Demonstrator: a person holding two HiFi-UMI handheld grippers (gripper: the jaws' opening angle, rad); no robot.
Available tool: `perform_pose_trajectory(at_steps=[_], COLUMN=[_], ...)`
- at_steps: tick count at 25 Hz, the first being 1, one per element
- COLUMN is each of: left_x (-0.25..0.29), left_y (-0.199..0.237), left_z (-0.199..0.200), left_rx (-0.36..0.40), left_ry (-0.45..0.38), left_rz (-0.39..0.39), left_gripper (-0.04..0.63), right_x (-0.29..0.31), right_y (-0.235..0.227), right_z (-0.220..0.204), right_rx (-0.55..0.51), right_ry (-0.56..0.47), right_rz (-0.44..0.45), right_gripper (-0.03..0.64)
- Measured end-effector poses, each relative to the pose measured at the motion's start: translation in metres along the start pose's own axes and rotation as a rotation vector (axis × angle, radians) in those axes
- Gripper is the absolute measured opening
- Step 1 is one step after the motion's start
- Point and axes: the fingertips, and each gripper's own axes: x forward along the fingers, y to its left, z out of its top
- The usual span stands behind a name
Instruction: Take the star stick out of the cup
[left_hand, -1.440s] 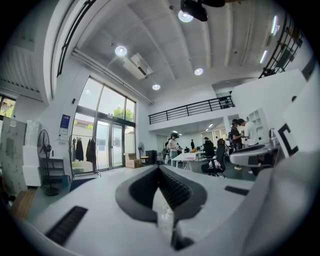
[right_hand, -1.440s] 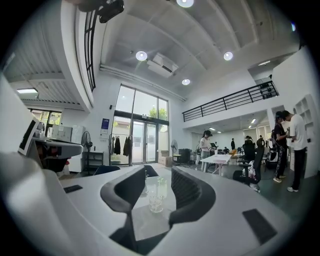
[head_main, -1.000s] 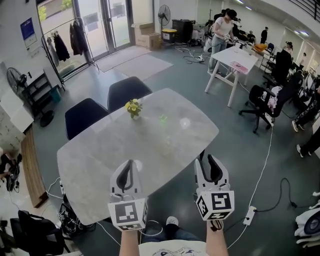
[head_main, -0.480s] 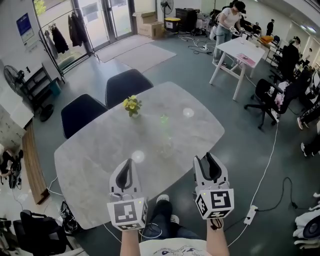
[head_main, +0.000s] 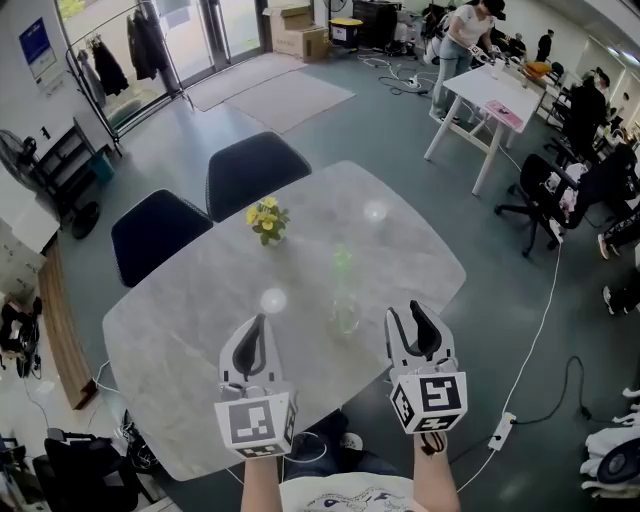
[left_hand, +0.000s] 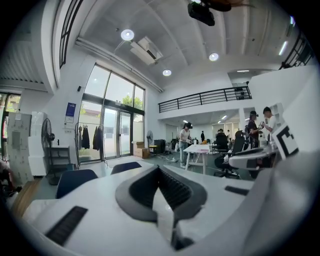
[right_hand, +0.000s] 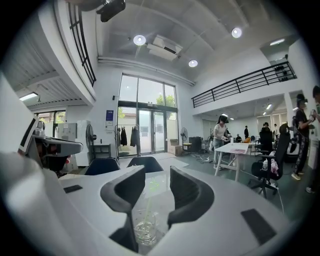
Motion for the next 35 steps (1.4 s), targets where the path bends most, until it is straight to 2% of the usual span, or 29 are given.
perform_pose_trajectory(at_steps=[11, 20, 30, 35], left_x=[0.057, 0.083, 0.103, 0.112], left_y=[0.032, 0.023, 0.018, 0.016], left_z=[-0.037, -0.066, -0.098, -0.116], left_rx=[-0.005, -0.021, -0.055, -0.045], left_ry=[0.071, 0.145, 0.233, 0.256], left_rz=[-0.051, -0.085, -0.045, -0.042], left_gripper=[0.000, 0.000, 0.000, 0.000], right_x=[0.068, 0.094, 0.125, 0.138], right_y=[0.019, 0.023, 0.024, 0.027], right_z=[-0.032, -0.062, -0.099, -0.115], right_rx=[0.002, 0.014, 0.032, 0.041], right_ry=[0.096, 0.185, 0.272, 0.304], right_rz=[0.004, 0.036, 0.120, 0.148], right_gripper=[0.161, 0.161, 0.161, 0.161])
